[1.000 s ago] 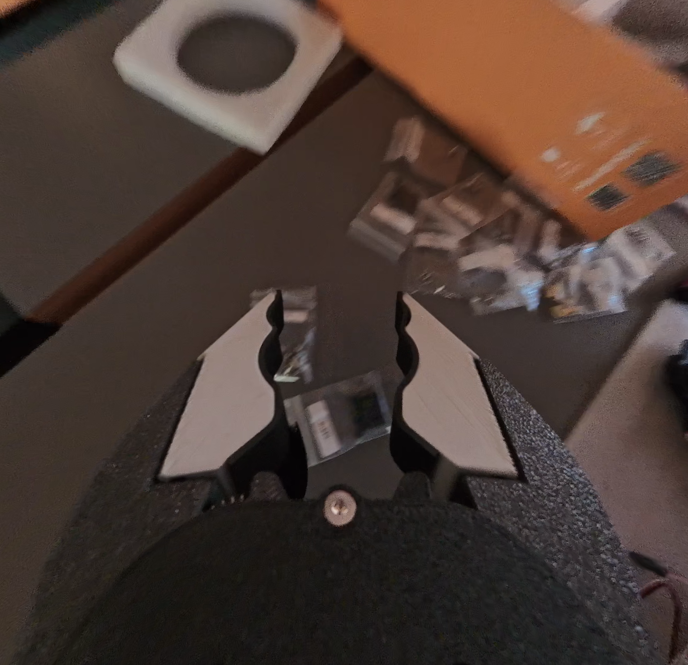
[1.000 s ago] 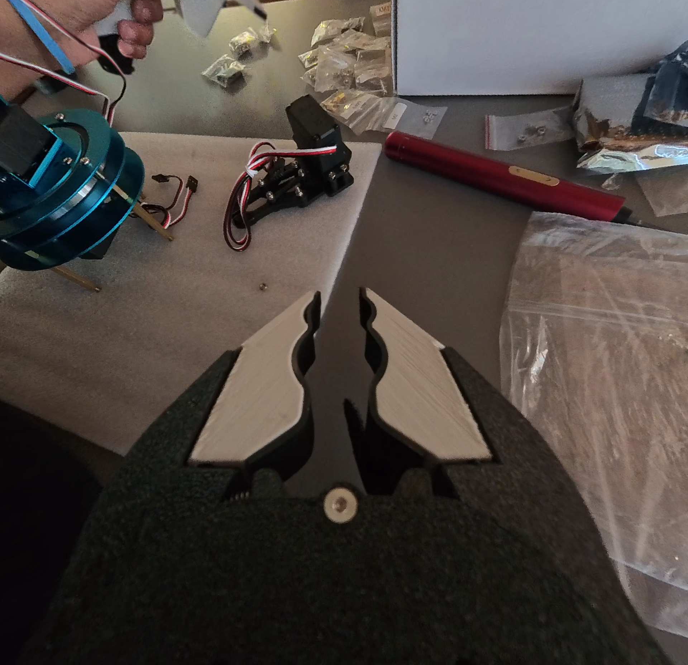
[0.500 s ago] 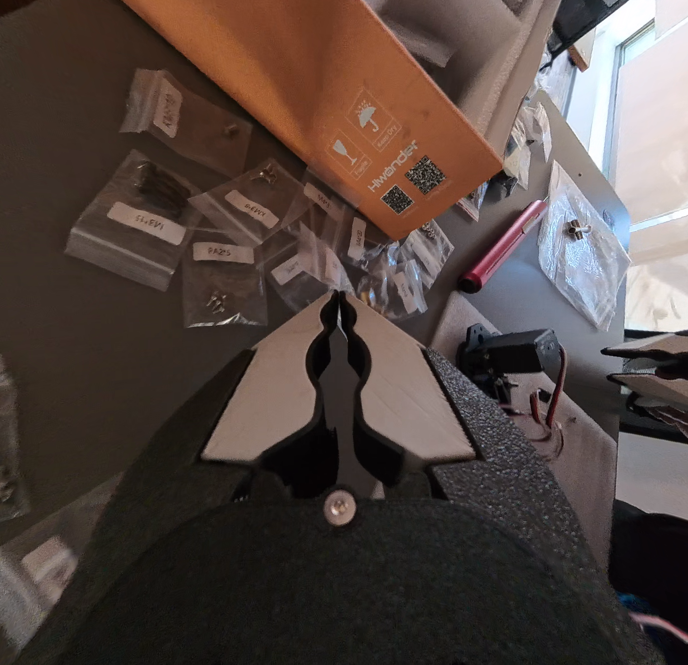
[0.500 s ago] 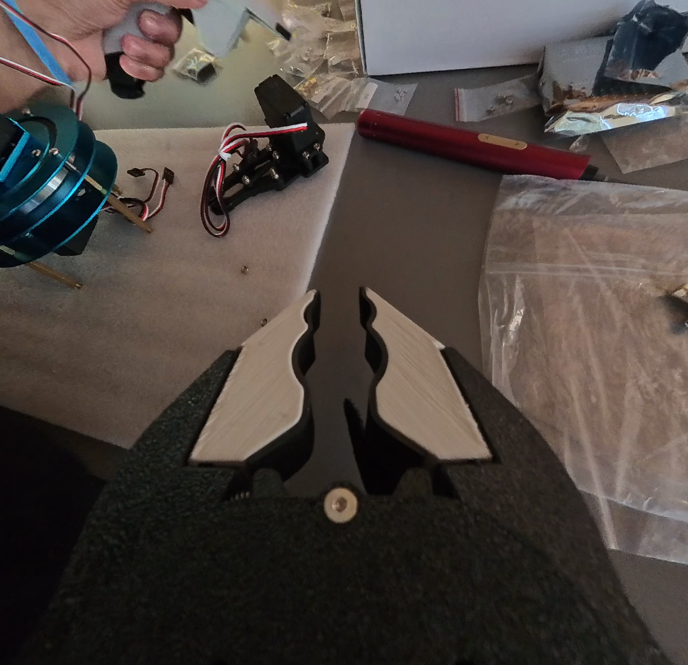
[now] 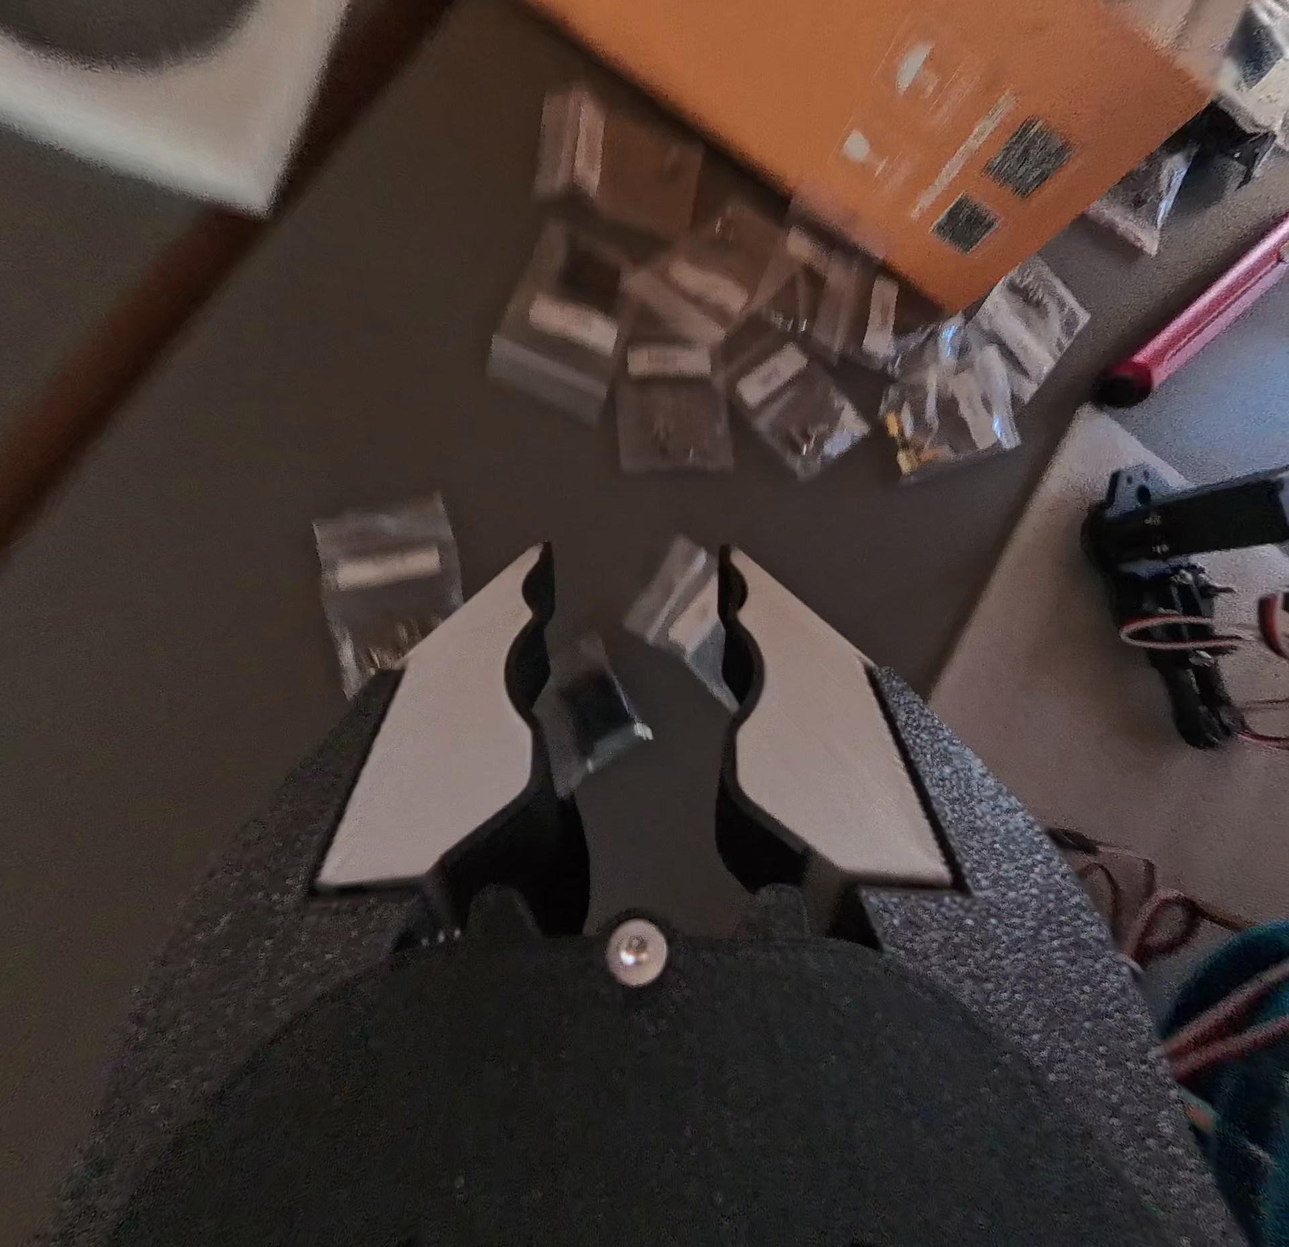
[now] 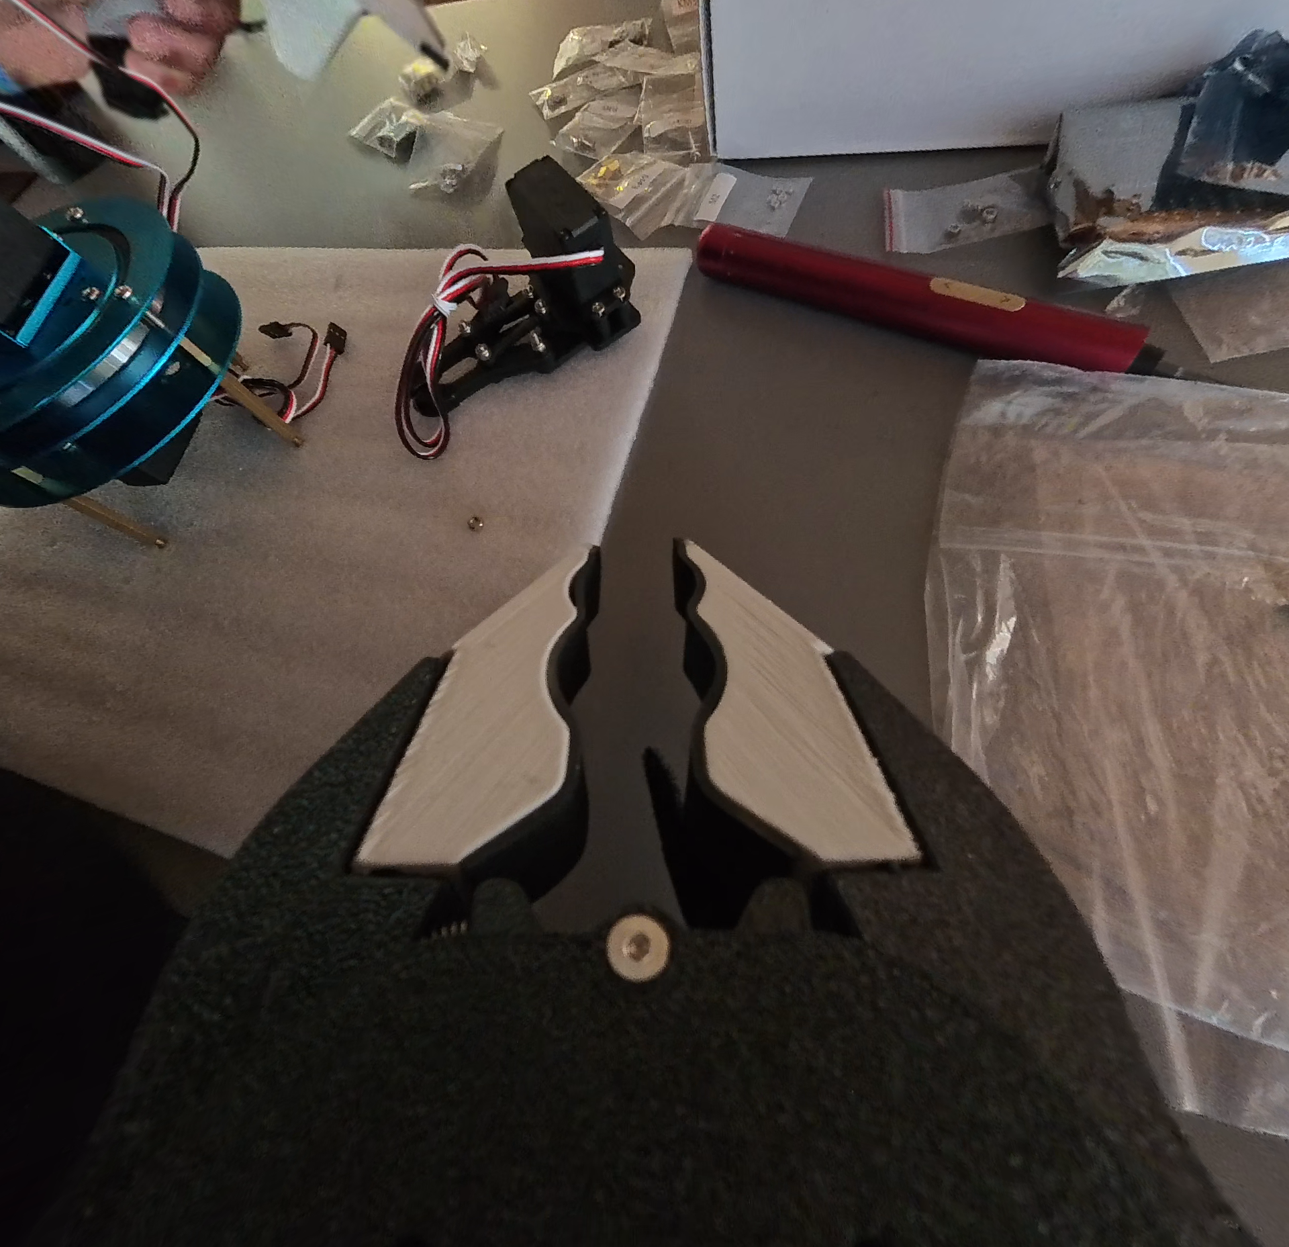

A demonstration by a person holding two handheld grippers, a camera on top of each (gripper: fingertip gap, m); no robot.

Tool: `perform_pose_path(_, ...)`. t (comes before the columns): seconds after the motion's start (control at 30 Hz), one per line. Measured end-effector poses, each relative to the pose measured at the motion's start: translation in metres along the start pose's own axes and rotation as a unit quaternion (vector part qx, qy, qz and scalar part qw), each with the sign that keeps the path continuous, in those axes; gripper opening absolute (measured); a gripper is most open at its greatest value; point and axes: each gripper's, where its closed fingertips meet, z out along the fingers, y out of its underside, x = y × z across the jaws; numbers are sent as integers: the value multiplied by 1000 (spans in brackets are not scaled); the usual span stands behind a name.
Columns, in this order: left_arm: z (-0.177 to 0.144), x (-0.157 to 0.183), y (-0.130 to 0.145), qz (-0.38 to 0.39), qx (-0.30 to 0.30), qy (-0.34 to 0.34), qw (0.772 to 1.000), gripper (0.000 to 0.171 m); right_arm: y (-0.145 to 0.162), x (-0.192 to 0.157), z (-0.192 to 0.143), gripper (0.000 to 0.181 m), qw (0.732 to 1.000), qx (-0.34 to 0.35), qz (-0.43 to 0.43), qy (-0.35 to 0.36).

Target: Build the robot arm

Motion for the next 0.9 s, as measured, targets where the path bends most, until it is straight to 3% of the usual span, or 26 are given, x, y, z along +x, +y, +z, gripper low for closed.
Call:
perform_pose_path(0.17, 27, 8, -55, 87, 30, 27, 995, 51, 4, 4, -4, 20, 1000, -3, 6, 8)
perform_pose_path(0.33, 60, 7, -79, 190, 26, 24, 981, 55, 4, 10, -8, 20, 1000, 3, 17, 18)
perform_pose_path(0.43, 73, 9, -87, 189, 17, 47, 981, 55, 4, 10, -7, 20, 1000, 1, 18, 18)
perform_pose_path(0.53, 80, 19, -85, 162, -5, 97, 982, 56, 6, 10, -7, 20, 1000, -2, 14, 22)
perform_pose_path(0.63, 81, 35, -70, 197, -33, 126, 972, 50, 7, 10, -7, 20, 1000, -1, 21, 20)
perform_pose_path(0.77, 80, 43, -48, 230, -50, 133, 963, 24, 7, 11, -7, 20, 1000, 0, 22, 22)
perform_pose_path(0.9, 74, 42, -52, 234, -22, 124, 964, 0, 5, 10, -4, 20, 1000, 3, 26, 14)
